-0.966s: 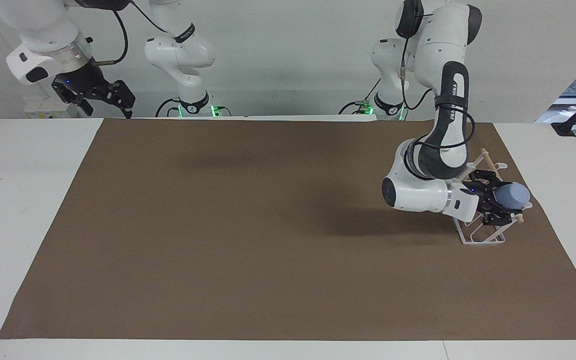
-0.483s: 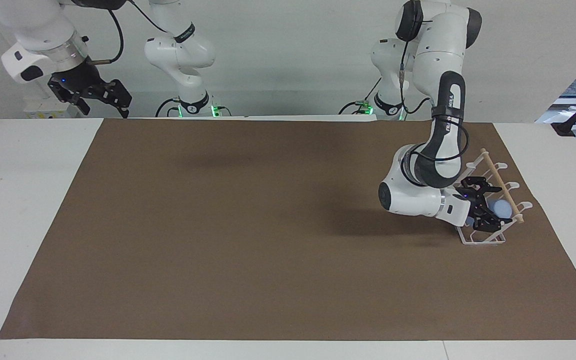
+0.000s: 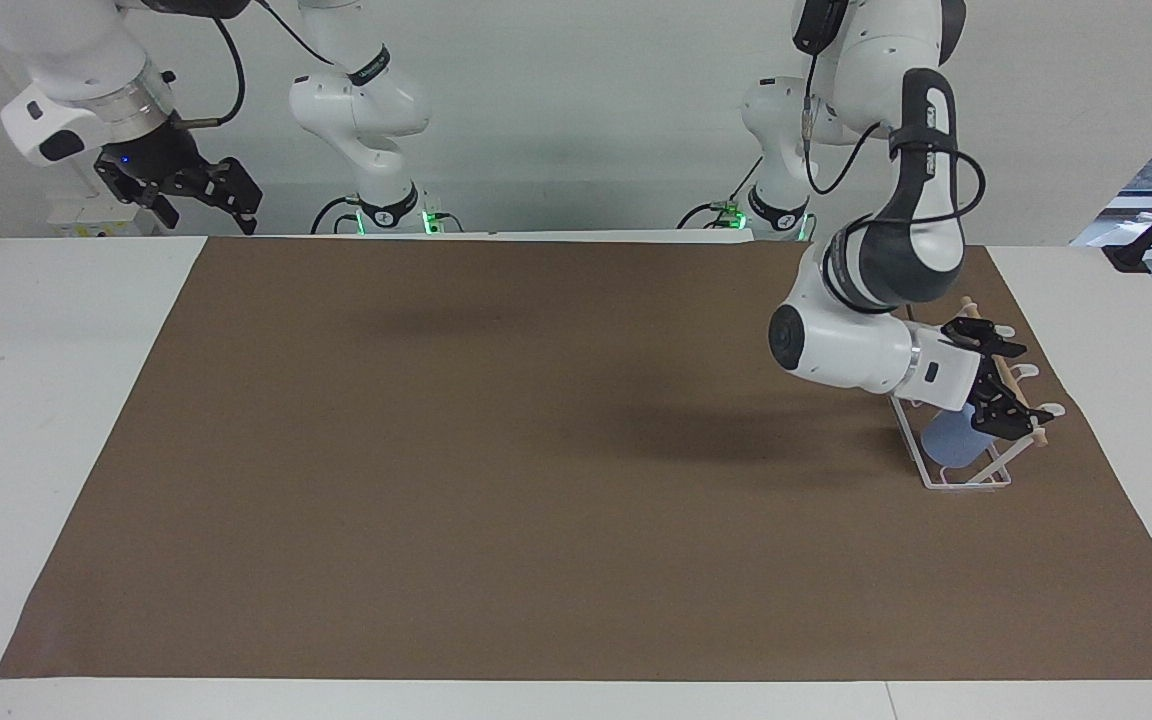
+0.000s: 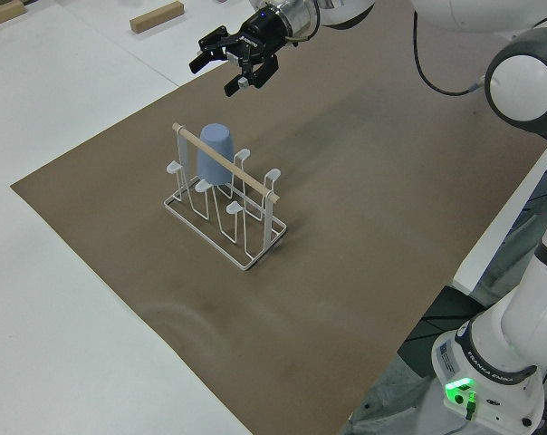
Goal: Hang cup on cup holder
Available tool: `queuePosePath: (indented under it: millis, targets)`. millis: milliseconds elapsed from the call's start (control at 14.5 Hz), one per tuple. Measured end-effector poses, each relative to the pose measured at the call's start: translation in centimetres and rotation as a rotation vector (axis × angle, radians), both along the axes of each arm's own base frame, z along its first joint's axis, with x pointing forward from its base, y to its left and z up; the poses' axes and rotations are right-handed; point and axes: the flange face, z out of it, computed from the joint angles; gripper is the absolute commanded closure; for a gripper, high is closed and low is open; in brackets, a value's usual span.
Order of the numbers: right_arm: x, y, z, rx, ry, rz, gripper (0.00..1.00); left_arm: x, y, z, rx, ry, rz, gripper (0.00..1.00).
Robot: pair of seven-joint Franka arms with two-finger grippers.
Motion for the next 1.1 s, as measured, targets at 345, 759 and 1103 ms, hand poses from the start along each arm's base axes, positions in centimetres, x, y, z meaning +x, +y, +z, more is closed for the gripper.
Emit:
queuePosePath:
  millis: [345, 759, 1103]
  targets:
    - [0.0, 0.2, 0.0, 0.000, 0.001, 0.004, 0.01, -4.5, 3.2, 6.5, -0.510, 0.485, -0.211, 0.01]
    - [0.0, 0.2, 0.0, 0.000, 0.001, 0.005, 0.01, -6.7, 8.0, 9.3, -0.867, 0.872, -0.646, 0.00]
    - [0.0, 0.2, 0.0, 0.000, 0.000, 0.005, 0.01, -9.5, 6.8, 13.6, -0.907, 1.076, -1.010, 0.00]
